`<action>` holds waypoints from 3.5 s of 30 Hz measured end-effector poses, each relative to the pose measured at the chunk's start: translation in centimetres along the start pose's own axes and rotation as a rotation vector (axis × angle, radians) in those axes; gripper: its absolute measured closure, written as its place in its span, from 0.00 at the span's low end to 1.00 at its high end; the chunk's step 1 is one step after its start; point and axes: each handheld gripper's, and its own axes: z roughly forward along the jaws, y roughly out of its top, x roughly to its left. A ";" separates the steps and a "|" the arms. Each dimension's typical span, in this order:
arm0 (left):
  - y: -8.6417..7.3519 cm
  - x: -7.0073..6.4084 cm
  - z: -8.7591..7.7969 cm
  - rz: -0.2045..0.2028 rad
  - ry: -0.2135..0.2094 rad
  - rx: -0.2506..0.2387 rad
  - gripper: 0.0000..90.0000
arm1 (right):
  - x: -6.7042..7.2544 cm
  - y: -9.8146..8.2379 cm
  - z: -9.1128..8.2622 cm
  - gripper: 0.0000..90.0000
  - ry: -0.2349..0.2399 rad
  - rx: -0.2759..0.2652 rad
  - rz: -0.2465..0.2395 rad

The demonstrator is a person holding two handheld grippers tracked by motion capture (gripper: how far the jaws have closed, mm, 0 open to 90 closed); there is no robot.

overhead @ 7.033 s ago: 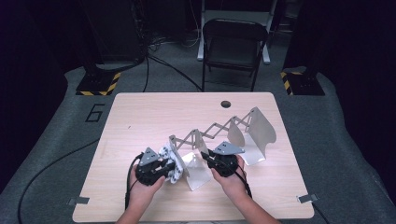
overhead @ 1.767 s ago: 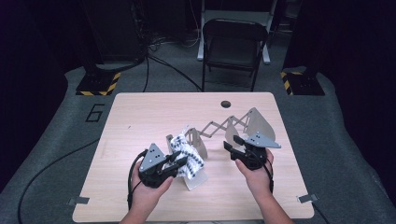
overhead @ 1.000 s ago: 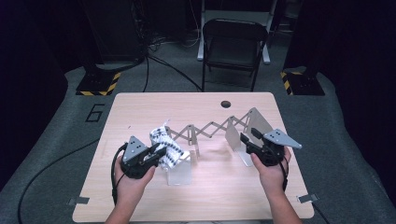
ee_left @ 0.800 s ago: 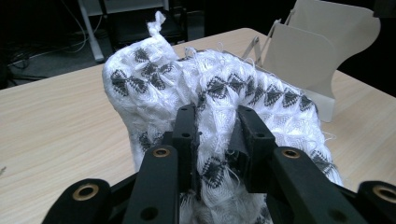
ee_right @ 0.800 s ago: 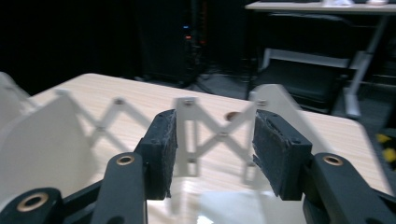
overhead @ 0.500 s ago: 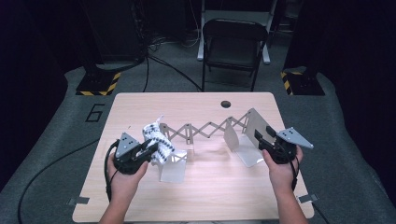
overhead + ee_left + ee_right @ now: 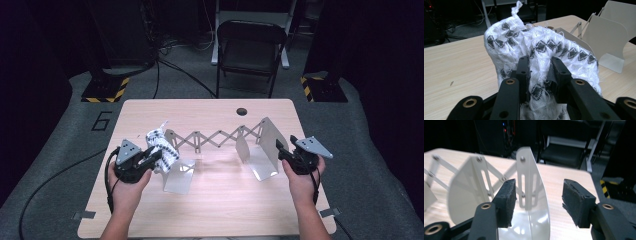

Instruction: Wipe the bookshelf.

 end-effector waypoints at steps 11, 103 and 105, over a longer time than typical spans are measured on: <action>0.6 -1.5 0.1 0.032 -0.019 -0.005 0.79 | -0.3 -1.1 2.7 0.96 0.112 0.126 0.026; -1.1 -5.0 9.2 -0.072 -0.028 -0.008 0.82 | 2.6 -3.6 0.9 0.92 0.133 0.150 0.015; -1.6 -5.1 9.8 -0.078 -0.022 0.006 0.82 | 2.7 -3.6 0.9 0.92 0.134 0.157 0.011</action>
